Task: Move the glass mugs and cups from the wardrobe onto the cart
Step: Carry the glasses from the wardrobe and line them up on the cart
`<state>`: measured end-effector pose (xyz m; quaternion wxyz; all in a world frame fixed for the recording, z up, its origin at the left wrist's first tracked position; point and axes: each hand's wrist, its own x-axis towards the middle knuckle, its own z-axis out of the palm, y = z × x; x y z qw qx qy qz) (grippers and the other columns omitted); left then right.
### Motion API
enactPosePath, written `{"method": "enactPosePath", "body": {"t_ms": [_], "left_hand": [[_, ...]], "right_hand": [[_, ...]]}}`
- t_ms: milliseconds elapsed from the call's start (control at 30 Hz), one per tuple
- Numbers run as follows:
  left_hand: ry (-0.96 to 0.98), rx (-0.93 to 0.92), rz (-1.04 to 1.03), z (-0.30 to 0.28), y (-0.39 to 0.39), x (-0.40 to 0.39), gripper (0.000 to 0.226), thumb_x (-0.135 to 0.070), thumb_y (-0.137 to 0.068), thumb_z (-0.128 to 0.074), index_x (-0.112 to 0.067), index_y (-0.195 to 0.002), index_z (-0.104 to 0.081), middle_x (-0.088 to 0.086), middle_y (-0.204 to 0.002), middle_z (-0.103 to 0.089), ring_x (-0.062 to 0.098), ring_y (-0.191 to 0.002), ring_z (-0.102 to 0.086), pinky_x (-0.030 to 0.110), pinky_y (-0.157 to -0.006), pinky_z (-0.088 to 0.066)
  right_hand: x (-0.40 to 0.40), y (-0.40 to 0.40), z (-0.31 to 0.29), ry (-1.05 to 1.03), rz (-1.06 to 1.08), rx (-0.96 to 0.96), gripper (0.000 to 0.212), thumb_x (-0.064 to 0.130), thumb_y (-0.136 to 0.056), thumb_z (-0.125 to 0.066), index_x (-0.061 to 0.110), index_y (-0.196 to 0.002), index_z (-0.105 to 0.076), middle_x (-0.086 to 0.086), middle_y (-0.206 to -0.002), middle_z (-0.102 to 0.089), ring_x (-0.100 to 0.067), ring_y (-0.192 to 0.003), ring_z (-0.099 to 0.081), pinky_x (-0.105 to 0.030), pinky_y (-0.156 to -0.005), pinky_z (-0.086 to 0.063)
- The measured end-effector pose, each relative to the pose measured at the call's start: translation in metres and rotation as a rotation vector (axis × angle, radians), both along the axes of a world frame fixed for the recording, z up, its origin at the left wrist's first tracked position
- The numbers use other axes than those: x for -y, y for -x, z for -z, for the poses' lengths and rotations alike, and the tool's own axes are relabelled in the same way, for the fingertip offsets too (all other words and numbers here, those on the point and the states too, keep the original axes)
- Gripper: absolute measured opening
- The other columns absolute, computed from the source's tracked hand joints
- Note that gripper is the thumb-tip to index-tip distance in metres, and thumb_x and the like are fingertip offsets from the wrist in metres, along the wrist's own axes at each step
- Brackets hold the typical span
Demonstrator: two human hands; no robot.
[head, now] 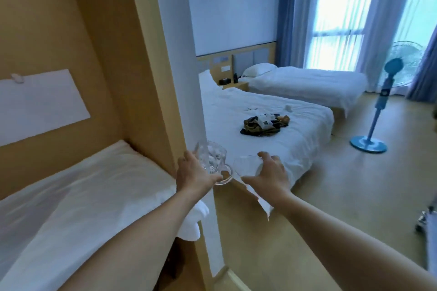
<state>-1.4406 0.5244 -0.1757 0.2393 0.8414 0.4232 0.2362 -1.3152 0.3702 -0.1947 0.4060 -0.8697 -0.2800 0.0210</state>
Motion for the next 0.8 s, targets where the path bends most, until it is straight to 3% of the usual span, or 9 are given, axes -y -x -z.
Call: {"method": "enactPosePath", "body": {"t_ms": [100,200,333,533,667,800], "left_hand": [[0.010,0.088,0.059,-0.013,-0.049,0.030,0.100,-0.049,-0.053,-0.094,-0.017,-0.128,-0.036,0.008,-0.124,-0.049,0.023,-0.098,-0.050,0.029,-0.075,-0.041],[0.062,0.170,0.107,-0.025,-0.103,0.058,0.102,-0.048,-0.055,-0.094,-0.018,-0.132,-0.035,0.009,-0.126,-0.050,0.029,-0.110,-0.056,0.035,-0.085,-0.052],[0.135,0.279,0.155,-0.036,-0.176,0.100,0.101,-0.045,-0.061,-0.093,-0.014,-0.137,-0.034,0.012,-0.131,-0.052,0.030,-0.117,-0.055,0.042,-0.092,-0.054],[0.504,0.520,0.279,-0.040,-0.284,0.160,0.100,-0.040,-0.064,-0.093,-0.021,-0.143,-0.035,0.005,-0.128,-0.054,0.025,-0.111,-0.055,0.039,-0.097,-0.051],[0.629,0.580,0.372,-0.045,-0.349,0.202,0.100,-0.034,-0.066,-0.092,-0.019,-0.147,-0.035,0.002,-0.126,-0.053,0.023,-0.115,-0.054,0.042,-0.105,-0.047],[0.663,0.540,0.452,-0.048,-0.399,0.235,0.098,-0.037,-0.069,-0.089,-0.022,-0.148,-0.033,-0.006,-0.117,-0.046,0.017,-0.107,-0.049,0.032,-0.092,-0.041]], "right_hand": [[0.038,-0.040,-0.004,-0.113,0.132,-0.039,0.095,0.043,-0.066,-0.088,0.017,-0.145,-0.043,-0.011,-0.135,-0.053,-0.030,-0.124,-0.053,-0.038,-0.100,-0.045],[0.077,-0.086,-0.011,-0.171,0.230,-0.017,0.089,0.045,-0.064,-0.090,0.016,-0.139,-0.051,-0.010,-0.132,-0.058,-0.028,-0.120,-0.056,-0.036,-0.098,-0.046],[0.128,-0.148,-0.017,-0.229,0.334,0.029,0.087,0.046,-0.063,-0.091,0.016,-0.136,-0.055,-0.011,-0.130,-0.059,-0.027,-0.119,-0.054,-0.027,-0.089,-0.037],[0.196,-0.234,-0.027,-0.375,0.492,-0.022,0.081,0.045,-0.063,-0.091,0.017,-0.131,-0.056,-0.008,-0.116,-0.065,-0.028,-0.113,-0.058,-0.033,-0.091,-0.043],[0.238,-0.281,-0.029,-0.450,0.581,-0.025,0.075,0.046,-0.061,-0.092,0.019,-0.123,-0.060,-0.001,-0.105,-0.065,-0.025,-0.103,-0.062,-0.036,-0.091,-0.049],[0.264,-0.324,-0.030,-0.542,0.643,-0.081,0.079,0.053,-0.060,-0.091,0.021,-0.124,-0.059,0.009,-0.096,-0.062,-0.017,-0.095,-0.063,-0.041,-0.092,-0.054]]}}
